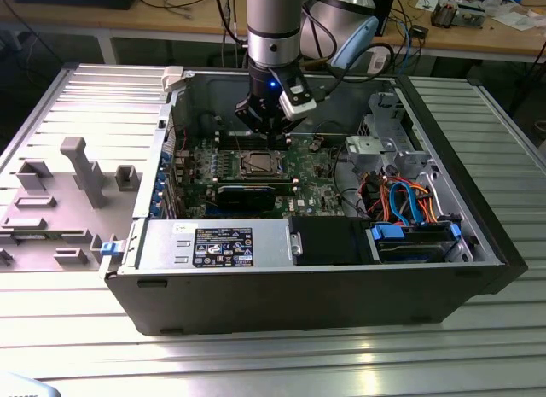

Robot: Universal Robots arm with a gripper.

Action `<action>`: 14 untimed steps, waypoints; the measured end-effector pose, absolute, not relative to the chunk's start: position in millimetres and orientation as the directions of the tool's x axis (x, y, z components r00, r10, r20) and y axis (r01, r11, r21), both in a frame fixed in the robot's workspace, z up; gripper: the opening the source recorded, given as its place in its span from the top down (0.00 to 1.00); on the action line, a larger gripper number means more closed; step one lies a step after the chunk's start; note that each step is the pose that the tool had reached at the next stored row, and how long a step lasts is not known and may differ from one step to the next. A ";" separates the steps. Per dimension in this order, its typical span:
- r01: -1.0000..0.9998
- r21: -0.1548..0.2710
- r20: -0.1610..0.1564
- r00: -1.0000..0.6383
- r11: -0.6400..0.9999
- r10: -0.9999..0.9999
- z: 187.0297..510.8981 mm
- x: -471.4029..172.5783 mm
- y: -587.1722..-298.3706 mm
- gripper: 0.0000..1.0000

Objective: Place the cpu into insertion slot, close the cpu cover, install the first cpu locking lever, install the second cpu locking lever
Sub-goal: 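Install the first cpu locking lever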

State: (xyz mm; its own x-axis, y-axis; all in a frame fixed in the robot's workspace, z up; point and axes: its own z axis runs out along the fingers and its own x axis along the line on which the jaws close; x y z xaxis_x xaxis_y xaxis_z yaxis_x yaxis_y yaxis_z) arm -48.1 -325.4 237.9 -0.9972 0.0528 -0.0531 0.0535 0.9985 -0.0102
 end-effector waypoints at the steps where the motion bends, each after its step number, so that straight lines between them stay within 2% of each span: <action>1: 0.052 -0.010 -0.053 -0.997 0.999 0.051 237.9 -48.1 -325.4 0.89; 14: 0.024 -0.010 -0.053 -0.998 1.000 0.023 237.9 -48.1 -325.5 0.89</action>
